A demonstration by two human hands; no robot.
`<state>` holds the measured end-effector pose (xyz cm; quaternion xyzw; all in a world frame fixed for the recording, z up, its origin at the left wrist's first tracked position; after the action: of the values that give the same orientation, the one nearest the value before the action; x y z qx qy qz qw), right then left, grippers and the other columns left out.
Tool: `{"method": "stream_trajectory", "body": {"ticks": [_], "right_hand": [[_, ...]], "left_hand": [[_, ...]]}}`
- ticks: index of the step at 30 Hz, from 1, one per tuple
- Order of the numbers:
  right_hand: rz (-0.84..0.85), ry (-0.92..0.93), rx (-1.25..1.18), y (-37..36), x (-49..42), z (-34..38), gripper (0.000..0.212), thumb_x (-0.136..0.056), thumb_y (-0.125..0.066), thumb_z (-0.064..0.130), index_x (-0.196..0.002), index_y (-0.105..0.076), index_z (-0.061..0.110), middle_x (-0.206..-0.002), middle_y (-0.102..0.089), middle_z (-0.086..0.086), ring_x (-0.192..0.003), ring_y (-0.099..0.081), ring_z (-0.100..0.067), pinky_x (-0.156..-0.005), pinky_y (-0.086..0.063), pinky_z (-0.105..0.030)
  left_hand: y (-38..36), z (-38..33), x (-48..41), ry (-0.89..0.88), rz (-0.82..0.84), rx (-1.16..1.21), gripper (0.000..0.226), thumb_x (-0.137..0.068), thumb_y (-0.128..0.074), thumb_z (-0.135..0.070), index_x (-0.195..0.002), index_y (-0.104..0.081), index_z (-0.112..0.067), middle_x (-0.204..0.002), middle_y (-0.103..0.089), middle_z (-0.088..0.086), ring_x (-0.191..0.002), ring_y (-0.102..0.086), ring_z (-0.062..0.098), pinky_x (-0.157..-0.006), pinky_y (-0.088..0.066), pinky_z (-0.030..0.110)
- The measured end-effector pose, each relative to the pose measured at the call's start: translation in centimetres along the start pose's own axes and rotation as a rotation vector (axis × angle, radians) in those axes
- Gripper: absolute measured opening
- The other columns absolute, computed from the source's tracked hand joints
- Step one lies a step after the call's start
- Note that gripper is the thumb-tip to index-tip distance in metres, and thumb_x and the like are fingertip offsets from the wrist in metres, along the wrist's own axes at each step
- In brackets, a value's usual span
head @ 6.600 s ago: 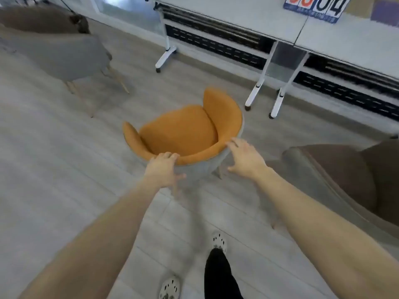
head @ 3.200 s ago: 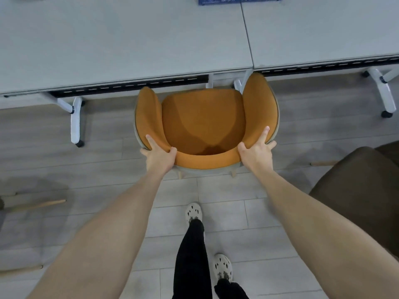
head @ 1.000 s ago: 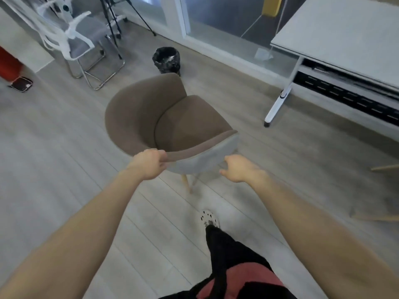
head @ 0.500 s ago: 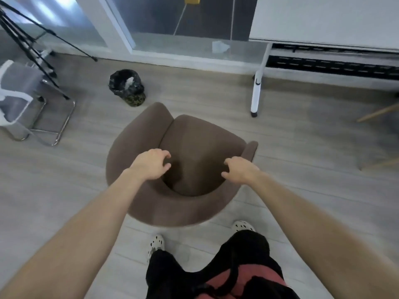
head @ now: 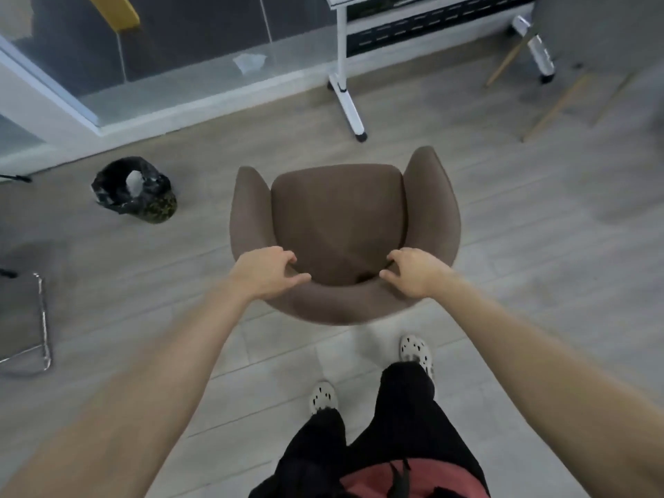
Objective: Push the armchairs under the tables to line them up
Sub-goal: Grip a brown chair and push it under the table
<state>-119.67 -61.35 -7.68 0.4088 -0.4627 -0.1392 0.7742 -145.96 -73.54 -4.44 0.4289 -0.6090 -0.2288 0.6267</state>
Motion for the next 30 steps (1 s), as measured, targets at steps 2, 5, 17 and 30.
{"method": "stream_trajectory", "body": {"ticks": [2, 5, 17, 30], "right_hand": [[-0.02, -0.013, 0.0, -0.9, 1.6, 0.6, 0.061, -0.105, -0.045, 0.065, -0.138, -0.063, 0.016, -0.128, -0.067, -0.009, -0.124, -0.063, -0.034, -0.107, -0.048, -0.048], [-0.049, 0.008, 0.036, -2.3, 3.6, 1.5, 0.084, -0.097, -0.028, 0.086, -0.129, -0.067, 0.019, -0.124, -0.07, -0.005, -0.125, -0.062, -0.028, -0.118, -0.037, -0.051], [-0.284, 0.124, 0.308, -6.3, 2.5, 2.1, 0.104, -0.053, -0.068, 0.094, -0.127, -0.065, 0.021, -0.126, -0.068, -0.001, -0.125, -0.06, -0.028, -0.124, -0.028, -0.043], [-0.399, 0.112, 0.165, -2.6, 1.5, -5.2, 0.094, -0.052, -0.072, 0.094, -0.115, -0.067, 0.025, -0.11, -0.067, 0.005, -0.111, -0.061, -0.025, -0.118, -0.038, -0.043]], "left_hand": [[-0.4, -0.1, 1.0, -0.061, 0.013, -0.013, 0.097, -0.084, -0.028, -0.101, -0.142, -0.064, -0.033, -0.134, -0.067, -0.003, -0.128, -0.064, 0.024, -0.104, -0.053, 0.046], [-1.0, -0.6, 2.3, -0.202, -0.001, -0.095, 0.115, -0.071, -0.024, -0.112, -0.145, -0.062, -0.033, -0.135, -0.068, -0.002, -0.127, -0.064, 0.024, -0.107, -0.051, 0.046], [-9.3, -0.6, -0.3, -0.259, -0.091, -0.195, 0.105, -0.067, -0.092, -0.063, -0.157, -0.044, -0.04, -0.15, -0.059, -0.007, -0.148, -0.046, 0.023, -0.13, -0.014, 0.058], [-6.7, -6.6, -6.6, -0.335, -0.144, -0.252, 0.069, -0.071, -0.084, -0.055, -0.134, -0.058, -0.048, -0.129, -0.07, -0.018, -0.118, -0.065, 0.015, -0.111, -0.037, 0.046]]}}
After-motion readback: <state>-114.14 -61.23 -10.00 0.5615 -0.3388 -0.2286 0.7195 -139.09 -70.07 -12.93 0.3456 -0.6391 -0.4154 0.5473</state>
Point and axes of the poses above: each hand's wrist, its own x-axis away from the middle knuckle, its own y-axis out of the back of the hand, z = x × y, the point moved 9 cm from there along -x, towards the middle knuckle
